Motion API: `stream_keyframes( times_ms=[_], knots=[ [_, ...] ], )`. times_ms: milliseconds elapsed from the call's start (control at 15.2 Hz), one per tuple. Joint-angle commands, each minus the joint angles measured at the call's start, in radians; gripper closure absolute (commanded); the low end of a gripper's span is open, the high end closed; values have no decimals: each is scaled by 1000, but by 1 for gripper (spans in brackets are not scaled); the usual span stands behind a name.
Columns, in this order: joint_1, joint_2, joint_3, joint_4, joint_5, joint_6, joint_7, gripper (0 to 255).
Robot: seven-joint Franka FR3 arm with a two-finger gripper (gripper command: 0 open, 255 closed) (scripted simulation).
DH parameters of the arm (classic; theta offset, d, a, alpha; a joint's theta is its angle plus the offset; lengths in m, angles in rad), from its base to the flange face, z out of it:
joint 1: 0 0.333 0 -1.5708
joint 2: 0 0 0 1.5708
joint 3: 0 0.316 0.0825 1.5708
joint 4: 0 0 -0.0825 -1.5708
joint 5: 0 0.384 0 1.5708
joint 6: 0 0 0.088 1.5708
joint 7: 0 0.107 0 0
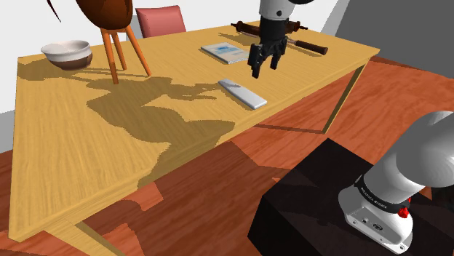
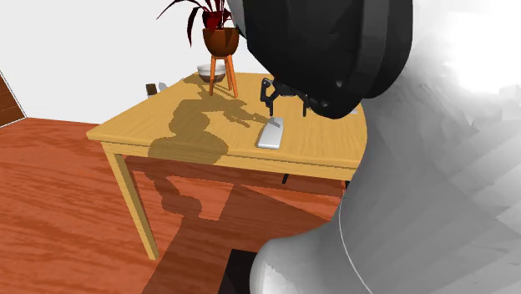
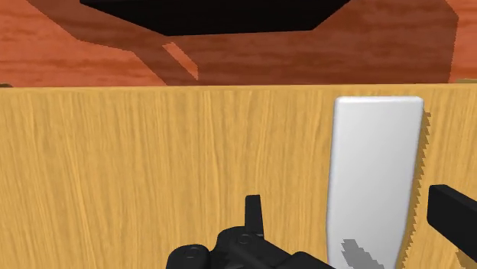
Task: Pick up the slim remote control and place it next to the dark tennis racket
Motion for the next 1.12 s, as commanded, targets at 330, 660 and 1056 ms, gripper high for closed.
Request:
stream_keyframes(
  times_ms=[330, 660, 1056],
  knots=[
    [9, 253, 53, 152, -15, 76, 137, 0],
    [10, 268, 54, 100, -20, 142, 140, 0],
    [10, 278, 55, 76, -22, 176, 142, 0]
  ],
)
